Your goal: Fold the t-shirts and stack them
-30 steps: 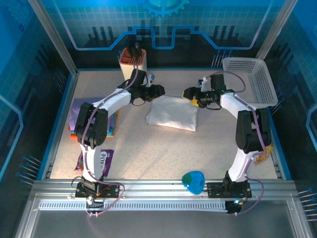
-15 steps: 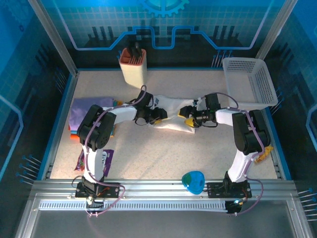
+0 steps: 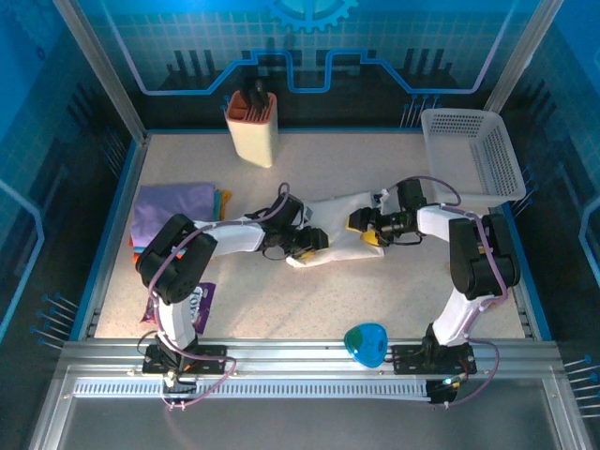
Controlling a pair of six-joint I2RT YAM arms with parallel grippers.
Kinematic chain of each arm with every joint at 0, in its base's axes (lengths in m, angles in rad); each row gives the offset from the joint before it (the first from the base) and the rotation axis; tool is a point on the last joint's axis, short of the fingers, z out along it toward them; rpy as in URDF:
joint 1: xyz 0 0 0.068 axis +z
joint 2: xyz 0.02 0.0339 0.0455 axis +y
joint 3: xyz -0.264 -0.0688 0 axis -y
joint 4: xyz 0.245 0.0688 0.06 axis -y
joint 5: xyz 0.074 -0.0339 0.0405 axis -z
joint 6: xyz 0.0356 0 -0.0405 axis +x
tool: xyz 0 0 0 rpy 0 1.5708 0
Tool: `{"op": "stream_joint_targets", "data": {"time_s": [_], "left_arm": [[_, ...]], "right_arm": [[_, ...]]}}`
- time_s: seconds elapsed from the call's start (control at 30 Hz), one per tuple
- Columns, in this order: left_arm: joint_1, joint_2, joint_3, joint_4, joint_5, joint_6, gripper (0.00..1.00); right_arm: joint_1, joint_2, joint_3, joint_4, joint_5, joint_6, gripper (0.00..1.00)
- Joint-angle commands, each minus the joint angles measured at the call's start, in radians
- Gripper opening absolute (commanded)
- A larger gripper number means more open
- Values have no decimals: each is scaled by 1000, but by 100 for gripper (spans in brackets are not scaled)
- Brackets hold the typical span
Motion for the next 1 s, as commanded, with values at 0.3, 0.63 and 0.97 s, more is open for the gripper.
{"op": "stream_joint_targets", "data": {"time_s": [0.3, 0.63, 0.97], "left_arm": [[237, -71, 139, -491, -80, 287, 66], [217, 78, 269, -510, -90, 268, 70], [147, 219, 435, -615, -164, 220, 63]], "right_arm": [[-23, -71, 109, -165, 20, -47, 82], [-25, -47, 110, -167, 34, -58, 82], [-31, -35, 117, -181, 40, -69, 81]]}}
